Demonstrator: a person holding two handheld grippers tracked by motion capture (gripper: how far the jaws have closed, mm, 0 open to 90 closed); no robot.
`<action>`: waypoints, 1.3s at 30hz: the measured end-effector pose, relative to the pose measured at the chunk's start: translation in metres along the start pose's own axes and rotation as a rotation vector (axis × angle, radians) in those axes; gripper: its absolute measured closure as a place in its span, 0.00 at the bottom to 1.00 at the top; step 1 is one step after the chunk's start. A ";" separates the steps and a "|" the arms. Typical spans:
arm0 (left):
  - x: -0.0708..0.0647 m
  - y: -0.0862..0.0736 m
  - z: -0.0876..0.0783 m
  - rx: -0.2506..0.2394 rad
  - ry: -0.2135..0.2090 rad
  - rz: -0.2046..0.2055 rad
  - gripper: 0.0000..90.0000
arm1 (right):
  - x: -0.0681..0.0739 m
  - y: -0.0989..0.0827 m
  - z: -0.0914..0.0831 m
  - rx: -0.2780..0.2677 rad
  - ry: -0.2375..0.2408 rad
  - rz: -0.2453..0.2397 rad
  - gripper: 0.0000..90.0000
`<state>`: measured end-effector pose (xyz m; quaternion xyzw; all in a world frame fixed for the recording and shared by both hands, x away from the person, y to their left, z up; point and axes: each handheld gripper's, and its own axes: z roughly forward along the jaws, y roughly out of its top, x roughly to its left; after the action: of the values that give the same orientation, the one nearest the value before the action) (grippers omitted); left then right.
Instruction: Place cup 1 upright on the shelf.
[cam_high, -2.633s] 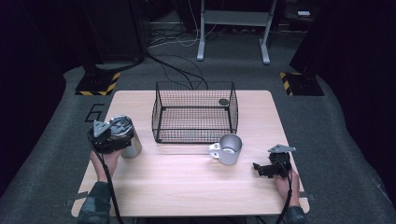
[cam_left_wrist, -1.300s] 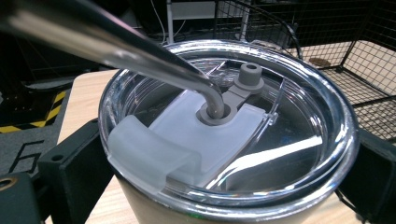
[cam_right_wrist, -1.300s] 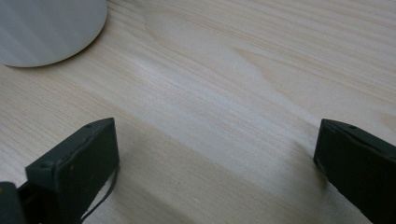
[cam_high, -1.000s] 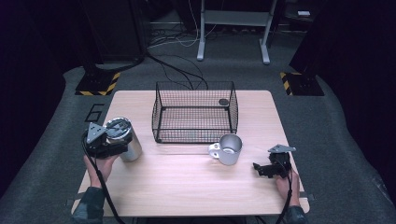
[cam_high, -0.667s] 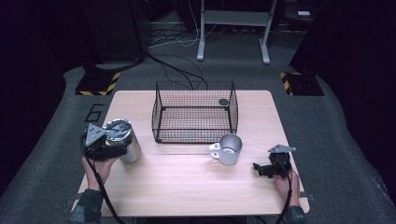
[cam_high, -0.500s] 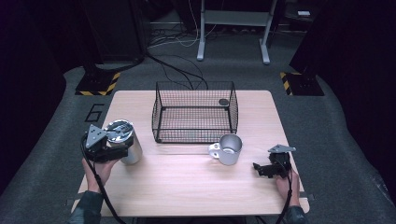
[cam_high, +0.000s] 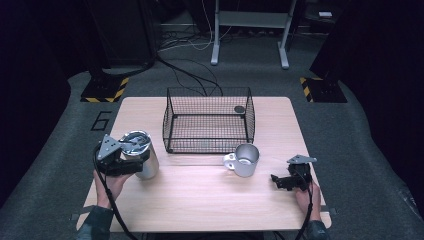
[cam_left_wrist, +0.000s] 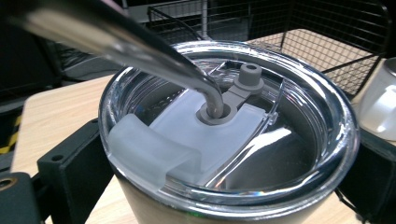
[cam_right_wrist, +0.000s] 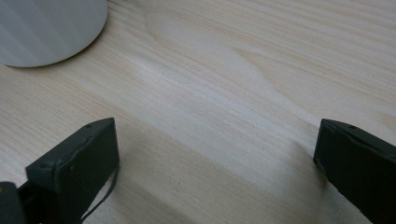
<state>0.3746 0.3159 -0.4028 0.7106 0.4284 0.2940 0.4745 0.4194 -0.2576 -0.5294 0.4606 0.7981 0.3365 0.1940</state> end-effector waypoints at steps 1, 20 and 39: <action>-0.001 0.000 0.000 0.001 -0.002 0.004 0.04 | 0.000 0.000 0.000 -0.005 0.001 0.001 0.00; -0.020 0.010 0.001 0.005 -0.080 0.050 0.04 | 0.000 0.000 0.000 -0.003 0.002 0.001 0.00; -0.040 0.026 0.015 0.006 -0.156 0.091 0.04 | 0.000 0.000 0.000 -0.004 0.002 0.001 0.00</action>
<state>0.3767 0.2694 -0.3849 0.7513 0.3584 0.2578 0.4905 0.4194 -0.2574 -0.5296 0.4604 0.7973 0.3387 0.1941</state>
